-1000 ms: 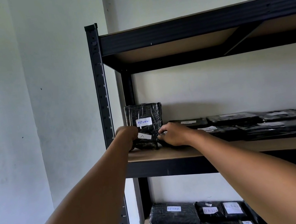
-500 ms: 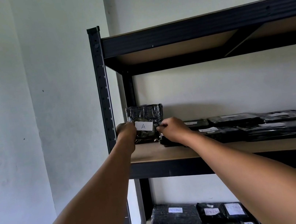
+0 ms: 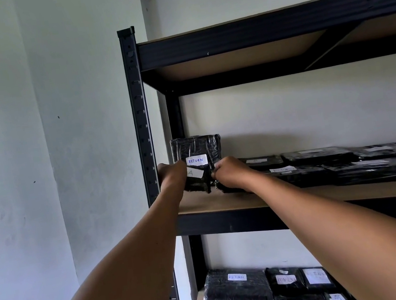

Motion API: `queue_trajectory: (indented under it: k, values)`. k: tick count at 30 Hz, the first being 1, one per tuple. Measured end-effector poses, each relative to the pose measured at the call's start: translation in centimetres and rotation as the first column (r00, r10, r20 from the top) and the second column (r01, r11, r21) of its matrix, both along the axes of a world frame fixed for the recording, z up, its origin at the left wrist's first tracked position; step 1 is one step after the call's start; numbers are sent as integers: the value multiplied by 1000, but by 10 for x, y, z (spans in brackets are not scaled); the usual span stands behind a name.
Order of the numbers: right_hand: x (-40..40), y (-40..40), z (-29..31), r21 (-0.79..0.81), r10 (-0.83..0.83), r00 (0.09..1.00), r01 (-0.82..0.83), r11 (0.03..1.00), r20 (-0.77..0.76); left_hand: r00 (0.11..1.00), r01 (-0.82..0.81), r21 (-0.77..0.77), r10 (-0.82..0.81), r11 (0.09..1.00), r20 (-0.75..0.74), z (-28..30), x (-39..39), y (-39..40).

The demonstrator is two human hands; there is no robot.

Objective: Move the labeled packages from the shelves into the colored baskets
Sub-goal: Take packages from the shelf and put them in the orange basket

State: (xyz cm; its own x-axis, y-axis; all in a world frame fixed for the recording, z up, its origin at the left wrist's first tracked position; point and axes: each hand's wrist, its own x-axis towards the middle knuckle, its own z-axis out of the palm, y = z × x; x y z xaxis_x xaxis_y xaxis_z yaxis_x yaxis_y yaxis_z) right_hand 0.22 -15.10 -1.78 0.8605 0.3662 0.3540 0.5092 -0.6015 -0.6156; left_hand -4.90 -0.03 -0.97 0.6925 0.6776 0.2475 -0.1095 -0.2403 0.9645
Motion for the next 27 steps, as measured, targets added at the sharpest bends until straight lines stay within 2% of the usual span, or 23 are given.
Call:
queue_trajectory:
  k: [5, 9, 11, 14, 17, 19, 21, 25, 27]
  values:
    - [-2, -2, 0, -152, 18, 999, -10, 988, 49, 991, 12, 130, 6, 991, -136, -8, -2, 0]
    - [3, -12, 7, -90, 32, 996, -24, 996, 83, 935, -16, 289, 116, 957, -334, -6, -8, -9]
    - [3, -21, 13, -58, 15, 993, -8, 998, 119, 922, -48, 356, 179, 933, -345, -4, -10, -11]
    - [7, -37, 21, -27, -29, 987, 34, 999, 159, 879, -43, 534, 286, 844, -382, 0, -13, -14]
    - [14, -50, 25, -53, -96, 982, 106, 993, 160, 890, -49, 671, 337, 739, -306, 1, -10, -18]
    - [19, -57, 26, -89, -145, 978, 159, 983, 149, 924, -44, 700, 296, 713, -243, 3, -7, -25]
    - [21, -65, 26, -157, -180, 974, 201, 967, 136, 940, 1, 704, 240, 710, -243, 5, -4, -34]
    - [20, -73, 21, -248, -241, 964, 261, 933, 110, 901, 133, 654, 184, 744, -393, 5, 6, -50]
    - [21, -74, 16, -298, -232, 968, 251, 921, 97, 867, 184, 655, 194, 732, -460, 2, 12, -56]
